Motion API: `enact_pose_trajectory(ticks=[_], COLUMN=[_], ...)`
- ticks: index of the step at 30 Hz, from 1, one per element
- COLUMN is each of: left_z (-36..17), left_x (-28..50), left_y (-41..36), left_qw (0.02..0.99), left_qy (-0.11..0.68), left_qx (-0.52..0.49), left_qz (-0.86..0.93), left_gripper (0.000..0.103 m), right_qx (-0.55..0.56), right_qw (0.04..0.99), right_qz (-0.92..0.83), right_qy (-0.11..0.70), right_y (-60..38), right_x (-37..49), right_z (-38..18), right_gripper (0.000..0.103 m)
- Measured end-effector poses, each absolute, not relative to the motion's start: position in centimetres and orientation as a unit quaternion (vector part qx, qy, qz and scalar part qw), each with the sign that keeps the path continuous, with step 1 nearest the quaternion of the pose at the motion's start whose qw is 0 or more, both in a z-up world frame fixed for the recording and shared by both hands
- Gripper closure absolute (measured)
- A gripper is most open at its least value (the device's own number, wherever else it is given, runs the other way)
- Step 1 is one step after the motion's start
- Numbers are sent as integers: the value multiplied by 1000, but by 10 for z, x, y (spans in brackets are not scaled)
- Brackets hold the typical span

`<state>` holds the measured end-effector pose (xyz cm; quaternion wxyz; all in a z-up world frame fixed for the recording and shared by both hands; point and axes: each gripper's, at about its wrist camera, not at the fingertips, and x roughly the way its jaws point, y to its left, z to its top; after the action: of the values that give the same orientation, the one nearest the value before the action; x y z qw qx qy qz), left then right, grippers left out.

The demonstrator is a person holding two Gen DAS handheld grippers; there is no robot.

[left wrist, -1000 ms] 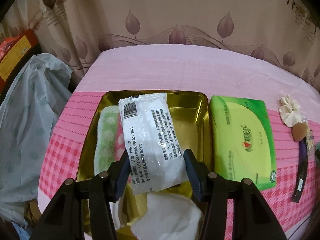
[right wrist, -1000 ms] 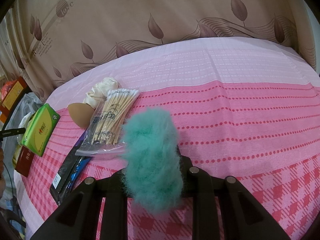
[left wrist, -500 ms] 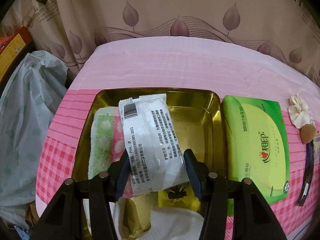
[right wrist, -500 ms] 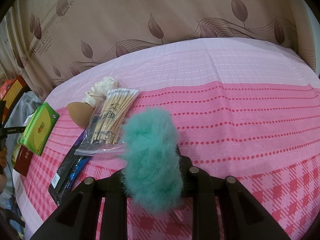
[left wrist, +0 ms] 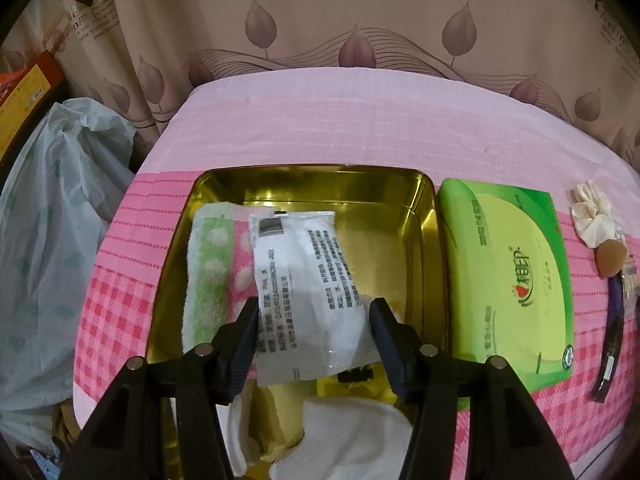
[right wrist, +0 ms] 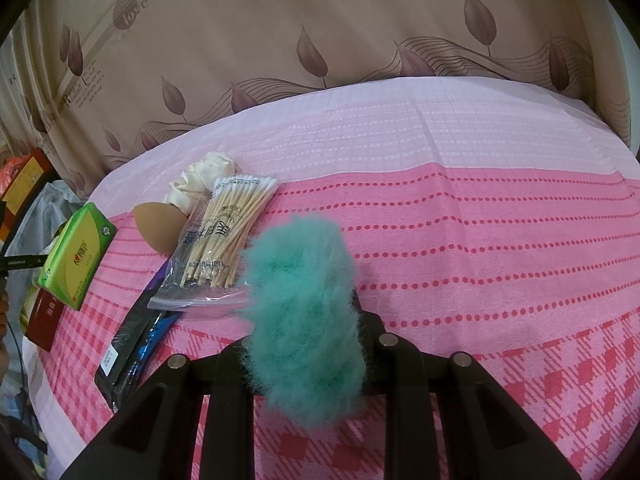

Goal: Organize soft objects
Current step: 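Carry the white packet into the gold tin and open the left gripper, then withdraw the left gripper from the tin while the right gripper holds the teal puff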

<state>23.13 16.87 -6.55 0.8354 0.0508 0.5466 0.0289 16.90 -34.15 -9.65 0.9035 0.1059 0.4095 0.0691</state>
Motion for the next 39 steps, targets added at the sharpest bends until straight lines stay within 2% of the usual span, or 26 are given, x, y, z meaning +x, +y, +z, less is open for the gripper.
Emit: enact_pose_trajectory(ticks=[16,28,39], left_z=[-34,-28,-29], left_x=[182,103,80], left_y=[176,194,249], left_qw=[856,884,886], left_qy=[516,443,424], left_qx=[33,87,12], left_qz=[23,124,189], left_gripper=[47,46,46], right_qx=[87,62,36], right_qw=[905,909,909], right_qz=[60,49,34], right_qy=[411,410,413], right_y=[-336,-328,-321], right_x=[170,169,170], right_z=[-95,-94,-93], right_gripper=[82,82,83])
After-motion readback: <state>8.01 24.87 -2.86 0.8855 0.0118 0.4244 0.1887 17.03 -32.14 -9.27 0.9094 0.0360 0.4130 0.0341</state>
